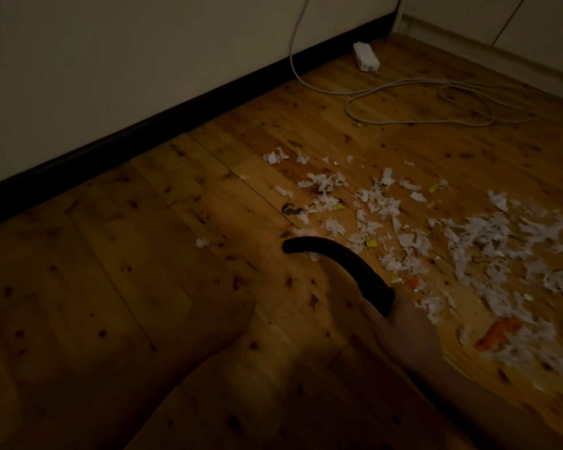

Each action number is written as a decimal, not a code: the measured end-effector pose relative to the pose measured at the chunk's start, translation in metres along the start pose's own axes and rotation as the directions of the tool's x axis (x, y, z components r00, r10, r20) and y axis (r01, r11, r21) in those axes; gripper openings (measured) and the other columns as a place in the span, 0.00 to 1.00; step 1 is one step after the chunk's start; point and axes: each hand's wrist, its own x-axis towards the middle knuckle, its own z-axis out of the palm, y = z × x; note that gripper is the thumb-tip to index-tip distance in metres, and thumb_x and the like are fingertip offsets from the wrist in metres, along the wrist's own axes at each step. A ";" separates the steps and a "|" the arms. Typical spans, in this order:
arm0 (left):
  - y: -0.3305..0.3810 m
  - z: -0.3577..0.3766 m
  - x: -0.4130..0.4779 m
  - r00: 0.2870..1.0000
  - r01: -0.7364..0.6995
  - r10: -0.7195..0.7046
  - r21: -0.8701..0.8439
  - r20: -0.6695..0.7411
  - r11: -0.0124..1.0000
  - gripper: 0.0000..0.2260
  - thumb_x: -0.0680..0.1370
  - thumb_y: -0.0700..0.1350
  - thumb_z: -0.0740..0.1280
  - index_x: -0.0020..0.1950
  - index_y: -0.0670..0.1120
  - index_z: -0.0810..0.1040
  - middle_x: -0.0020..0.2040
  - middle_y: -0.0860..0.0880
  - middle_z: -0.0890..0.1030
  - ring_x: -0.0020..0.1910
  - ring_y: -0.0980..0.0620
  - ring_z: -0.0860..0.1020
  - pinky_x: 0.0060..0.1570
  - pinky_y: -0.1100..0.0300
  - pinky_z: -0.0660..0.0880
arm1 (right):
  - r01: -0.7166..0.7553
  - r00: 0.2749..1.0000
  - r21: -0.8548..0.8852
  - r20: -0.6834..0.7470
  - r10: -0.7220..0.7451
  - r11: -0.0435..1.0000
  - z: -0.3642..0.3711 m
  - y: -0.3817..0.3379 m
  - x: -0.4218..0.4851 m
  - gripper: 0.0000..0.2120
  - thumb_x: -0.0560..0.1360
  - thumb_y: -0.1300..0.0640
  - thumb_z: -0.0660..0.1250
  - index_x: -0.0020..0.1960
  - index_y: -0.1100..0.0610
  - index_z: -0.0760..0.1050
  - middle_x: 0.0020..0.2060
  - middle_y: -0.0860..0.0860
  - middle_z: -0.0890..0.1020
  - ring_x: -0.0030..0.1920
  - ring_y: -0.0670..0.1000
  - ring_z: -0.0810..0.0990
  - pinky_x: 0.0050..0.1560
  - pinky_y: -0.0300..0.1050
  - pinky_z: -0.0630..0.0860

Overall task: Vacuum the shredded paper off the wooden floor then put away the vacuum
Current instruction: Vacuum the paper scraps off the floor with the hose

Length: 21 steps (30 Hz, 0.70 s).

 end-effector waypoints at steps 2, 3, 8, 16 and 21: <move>-0.004 0.003 0.002 1.000 -0.020 0.019 0.037 0.022 0.999 0.19 0.78 0.49 0.64 0.68 0.48 0.69 0.62 0.46 0.73 0.58 0.45 0.75 0.55 0.51 0.74 | 0.015 1.000 0.030 0.006 -0.015 0.999 -0.001 -0.005 0.006 0.21 0.76 0.37 0.62 0.53 0.55 0.70 0.34 0.49 0.77 0.30 0.47 0.76 0.27 0.40 0.67; -0.005 0.002 0.003 1.000 -0.026 0.025 0.060 0.011 0.998 0.19 0.78 0.49 0.64 0.68 0.47 0.69 0.62 0.45 0.73 0.58 0.45 0.75 0.55 0.52 0.73 | 0.028 1.000 0.031 0.013 -0.028 0.999 0.000 -0.008 0.008 0.22 0.76 0.37 0.62 0.55 0.55 0.71 0.34 0.49 0.78 0.30 0.48 0.77 0.27 0.40 0.67; -0.012 -0.007 0.009 1.000 0.010 -0.010 0.016 -0.001 1.000 0.21 0.79 0.48 0.63 0.70 0.45 0.66 0.65 0.44 0.73 0.58 0.46 0.75 0.57 0.49 0.74 | 0.095 0.991 -0.015 0.093 -0.093 0.995 0.004 -0.035 0.013 0.24 0.77 0.36 0.60 0.61 0.55 0.70 0.36 0.47 0.77 0.32 0.44 0.76 0.27 0.38 0.66; -0.034 -0.025 0.012 0.997 0.040 -0.039 0.015 -0.072 0.999 0.23 0.80 0.53 0.63 0.72 0.45 0.65 0.65 0.45 0.73 0.58 0.47 0.75 0.54 0.54 0.72 | 0.150 0.959 0.063 0.232 -0.160 0.987 0.012 -0.081 0.025 0.22 0.76 0.36 0.62 0.56 0.53 0.69 0.41 0.52 0.81 0.37 0.52 0.81 0.38 0.50 0.81; -0.050 -0.037 0.011 0.991 0.100 -0.096 0.043 -0.097 0.994 0.23 0.78 0.57 0.63 0.70 0.49 0.66 0.63 0.46 0.74 0.56 0.46 0.76 0.54 0.49 0.76 | 0.119 0.949 0.083 0.284 -0.138 0.989 0.016 -0.105 0.036 0.21 0.76 0.37 0.63 0.57 0.53 0.70 0.41 0.51 0.81 0.35 0.50 0.81 0.35 0.47 0.79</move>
